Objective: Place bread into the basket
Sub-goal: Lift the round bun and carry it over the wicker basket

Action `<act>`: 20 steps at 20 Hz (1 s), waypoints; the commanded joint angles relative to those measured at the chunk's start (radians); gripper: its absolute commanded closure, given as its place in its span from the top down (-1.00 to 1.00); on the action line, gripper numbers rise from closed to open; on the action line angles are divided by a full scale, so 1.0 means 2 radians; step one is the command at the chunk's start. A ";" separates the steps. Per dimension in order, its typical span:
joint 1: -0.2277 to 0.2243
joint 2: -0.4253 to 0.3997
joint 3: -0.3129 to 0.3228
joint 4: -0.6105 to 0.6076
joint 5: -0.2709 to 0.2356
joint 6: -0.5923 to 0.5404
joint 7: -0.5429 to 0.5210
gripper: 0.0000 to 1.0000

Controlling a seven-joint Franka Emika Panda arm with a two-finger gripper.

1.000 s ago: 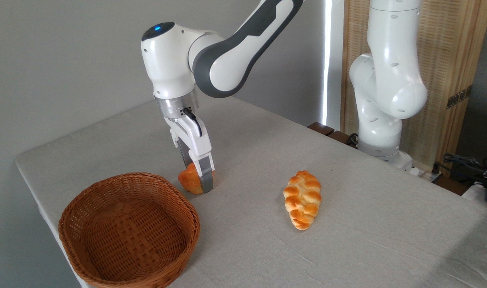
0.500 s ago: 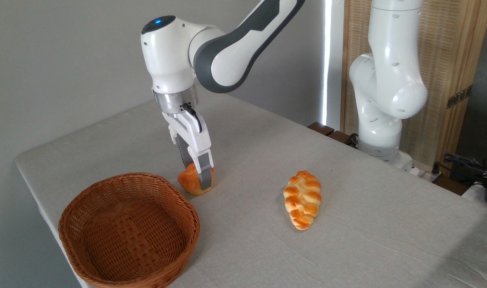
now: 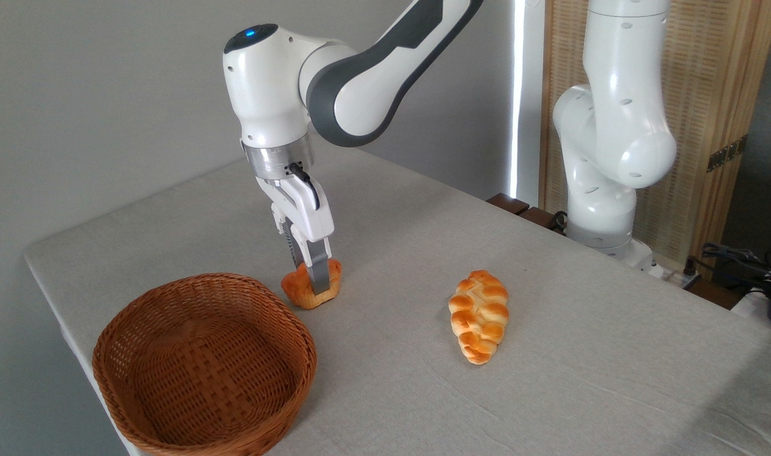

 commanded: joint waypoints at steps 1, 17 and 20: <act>0.000 -0.004 0.002 0.005 0.005 -0.016 0.006 -0.65; 0.005 0.020 0.046 0.121 -0.038 0.086 0.028 -0.16; 0.006 0.039 0.049 0.121 -0.037 0.145 0.027 0.99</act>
